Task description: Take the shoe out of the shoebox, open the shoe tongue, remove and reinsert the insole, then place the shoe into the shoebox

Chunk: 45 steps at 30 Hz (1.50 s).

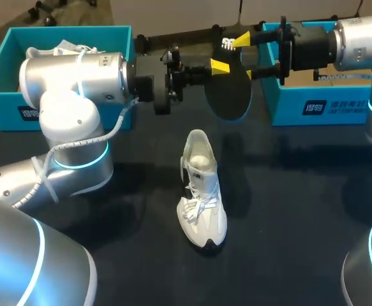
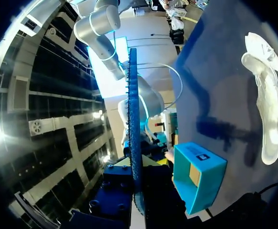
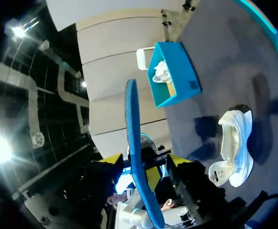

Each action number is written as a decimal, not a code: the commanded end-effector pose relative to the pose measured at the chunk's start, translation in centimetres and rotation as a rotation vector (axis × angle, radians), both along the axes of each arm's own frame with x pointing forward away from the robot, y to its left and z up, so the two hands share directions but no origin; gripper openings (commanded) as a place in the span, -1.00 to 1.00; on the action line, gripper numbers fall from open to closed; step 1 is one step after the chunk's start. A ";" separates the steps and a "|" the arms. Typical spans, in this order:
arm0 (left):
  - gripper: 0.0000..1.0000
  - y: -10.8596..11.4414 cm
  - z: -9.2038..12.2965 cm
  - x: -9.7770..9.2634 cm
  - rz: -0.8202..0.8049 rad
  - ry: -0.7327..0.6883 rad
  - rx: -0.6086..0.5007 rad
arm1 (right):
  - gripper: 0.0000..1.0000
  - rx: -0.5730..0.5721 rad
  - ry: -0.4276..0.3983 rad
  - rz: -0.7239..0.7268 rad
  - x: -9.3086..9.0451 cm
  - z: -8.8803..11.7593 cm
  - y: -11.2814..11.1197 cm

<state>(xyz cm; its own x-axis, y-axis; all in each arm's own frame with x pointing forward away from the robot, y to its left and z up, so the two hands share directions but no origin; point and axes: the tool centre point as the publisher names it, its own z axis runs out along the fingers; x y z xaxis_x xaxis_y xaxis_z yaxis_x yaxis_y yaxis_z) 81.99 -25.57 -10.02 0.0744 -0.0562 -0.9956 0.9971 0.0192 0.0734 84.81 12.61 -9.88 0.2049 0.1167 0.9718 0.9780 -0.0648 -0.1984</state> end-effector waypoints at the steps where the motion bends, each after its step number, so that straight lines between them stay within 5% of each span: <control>1: -1.00 1.0 0.1 -0.2 0.009 0.020 0.003 | 1.00 0.000 -0.035 -0.001 -1.1 0.1 -1.2; 16: -1.00 1.8 0.0 -0.2 -0.007 0.072 0.014 | 1.00 -0.043 -0.250 0.030 -3.2 0.2 -4.5; 37: -1.00 1.8 0.0 -0.2 -0.007 0.072 0.014 | 1.00 -0.018 -0.277 0.089 -4.0 -0.7 -8.3; 45: -1.00 1.2 0.4 -1.4 -0.086 0.426 0.070 | 1.00 -0.018 -0.277 0.089 -4.0 -0.7 -8.3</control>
